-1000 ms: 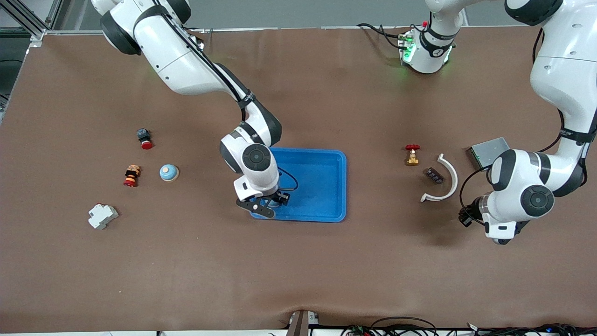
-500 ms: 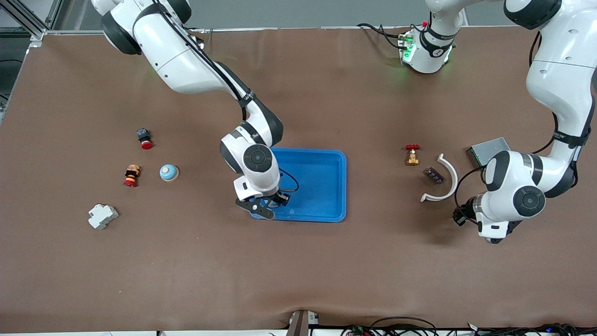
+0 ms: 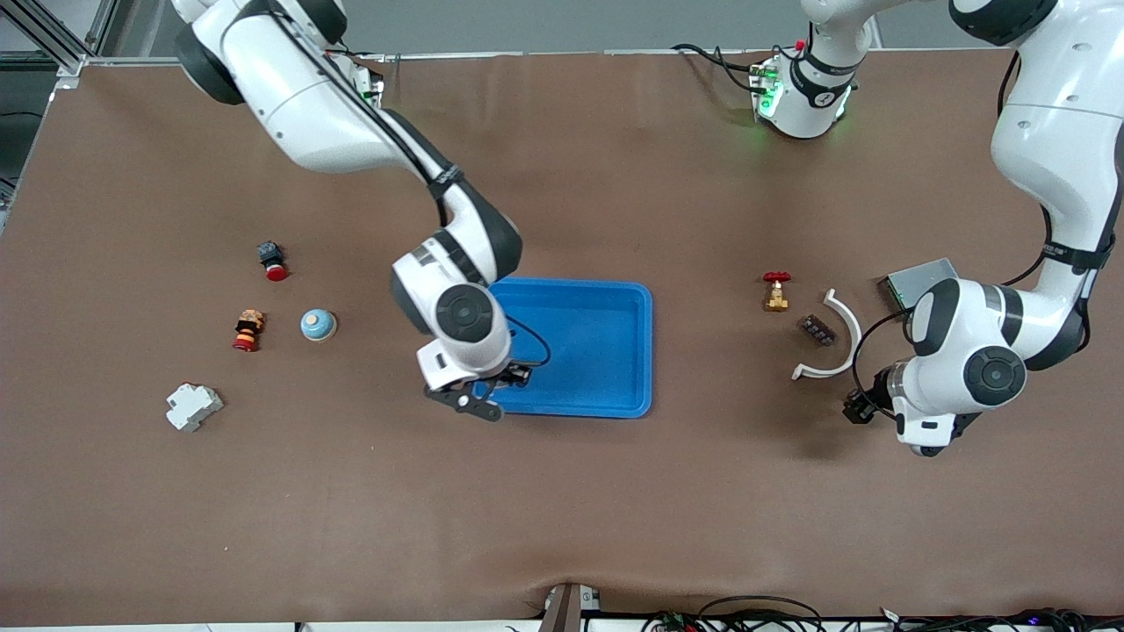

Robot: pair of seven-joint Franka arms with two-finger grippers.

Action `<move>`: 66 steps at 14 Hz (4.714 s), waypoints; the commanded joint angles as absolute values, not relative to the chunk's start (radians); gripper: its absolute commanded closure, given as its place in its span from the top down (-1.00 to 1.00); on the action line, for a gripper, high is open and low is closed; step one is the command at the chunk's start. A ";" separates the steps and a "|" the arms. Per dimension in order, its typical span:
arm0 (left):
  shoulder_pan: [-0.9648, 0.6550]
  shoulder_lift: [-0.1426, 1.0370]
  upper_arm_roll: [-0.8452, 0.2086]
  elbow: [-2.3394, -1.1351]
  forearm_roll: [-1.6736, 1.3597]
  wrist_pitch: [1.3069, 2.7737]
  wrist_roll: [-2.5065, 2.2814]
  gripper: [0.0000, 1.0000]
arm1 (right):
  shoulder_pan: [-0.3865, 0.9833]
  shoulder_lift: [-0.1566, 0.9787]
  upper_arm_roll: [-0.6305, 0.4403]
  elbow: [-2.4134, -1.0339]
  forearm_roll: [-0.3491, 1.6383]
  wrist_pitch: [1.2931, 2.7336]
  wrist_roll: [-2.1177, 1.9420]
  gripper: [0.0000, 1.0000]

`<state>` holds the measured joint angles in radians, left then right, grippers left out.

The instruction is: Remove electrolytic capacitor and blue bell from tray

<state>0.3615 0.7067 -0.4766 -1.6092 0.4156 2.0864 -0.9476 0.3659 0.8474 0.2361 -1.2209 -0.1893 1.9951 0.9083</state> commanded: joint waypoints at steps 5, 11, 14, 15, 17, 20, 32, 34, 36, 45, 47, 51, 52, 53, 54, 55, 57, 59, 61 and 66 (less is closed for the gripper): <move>0.370 0.503 -0.535 -1.456 0.417 1.857 -0.688 1.00 | 0.126 0.692 0.287 -1.350 -0.173 1.943 0.476 -1.00; 0.374 0.365 -0.555 -1.361 0.333 1.646 -0.531 1.00 | -0.030 0.531 0.284 -1.679 -0.176 2.155 0.211 -1.00; 0.374 0.292 -0.560 -1.359 0.283 1.539 -0.428 1.00 | -0.101 0.500 0.282 -1.810 -0.179 2.293 0.100 -1.00; 0.374 0.263 -0.557 -1.359 0.256 1.526 -0.404 1.00 | -0.124 0.500 0.282 -1.840 -0.179 2.334 0.063 -1.00; 0.376 0.229 -0.552 -1.359 0.235 1.490 -0.377 1.00 | -0.162 0.502 0.282 -1.879 -0.179 2.378 0.008 -1.00; 0.370 0.172 -0.536 -1.368 0.218 1.467 -0.339 1.00 | -0.183 0.506 0.282 -1.919 -0.181 2.401 -0.011 -1.00; 0.012 -0.024 -0.090 -1.541 0.055 1.468 -0.152 1.00 | -0.233 0.548 0.270 -1.971 -0.198 2.551 -0.107 -1.00; 0.012 -0.070 -0.091 -1.604 0.055 1.500 -0.150 1.00 | -0.245 0.567 0.268 -1.971 -0.218 2.575 -0.114 -1.00; 0.008 -0.100 -0.091 -1.640 0.055 1.522 -0.152 1.00 | -0.245 0.580 0.268 -1.971 -0.219 2.583 -0.114 -1.00; 0.006 -0.092 -0.101 -1.629 -0.002 1.537 -0.169 1.00 | -0.244 0.580 0.270 -1.964 -0.222 2.579 -0.109 1.00; 0.006 -0.094 -0.101 -1.629 -0.005 1.536 -0.170 1.00 | -0.238 0.546 0.272 -1.945 -0.222 2.531 -0.106 1.00; 0.008 -0.089 -0.101 -1.629 -0.003 1.534 -0.169 1.00 | -0.235 0.494 0.281 -1.797 -0.218 2.285 -0.100 1.00; 0.008 -0.087 -0.101 -1.629 -0.003 1.534 -0.169 1.00 | -0.236 0.474 0.282 -1.777 -0.215 2.242 -0.101 1.00; 0.008 -0.087 -0.100 -1.632 -0.003 1.532 -0.167 1.00 | -0.236 0.453 0.282 -1.751 -0.210 2.180 -0.100 1.00; 0.011 -0.087 -0.100 -1.632 -0.003 1.531 -0.166 1.00 | -0.239 0.434 0.284 -1.727 -0.193 2.113 -0.094 1.00; 0.008 -0.087 -0.100 -1.632 -0.003 1.532 -0.170 1.00 | -0.239 0.419 0.282 -1.694 -0.158 2.059 -0.092 1.00; 0.008 -0.092 -0.101 -1.629 -0.003 1.532 -0.172 1.00 | -0.239 0.387 0.281 -1.632 -0.101 1.935 -0.046 1.00; 0.009 -0.094 -0.100 -1.628 -0.003 1.532 -0.172 1.00 | -0.233 0.336 0.284 -1.615 -0.100 1.869 0.036 1.00; 0.014 -0.101 -0.100 -1.629 -0.003 1.529 -0.173 1.00 | -0.215 0.278 0.285 -1.615 -0.100 1.826 0.075 1.00; 0.014 -0.100 -0.100 -1.620 -0.002 1.531 -0.172 1.00 | -0.100 0.164 0.178 -1.588 -0.032 1.688 0.058 1.00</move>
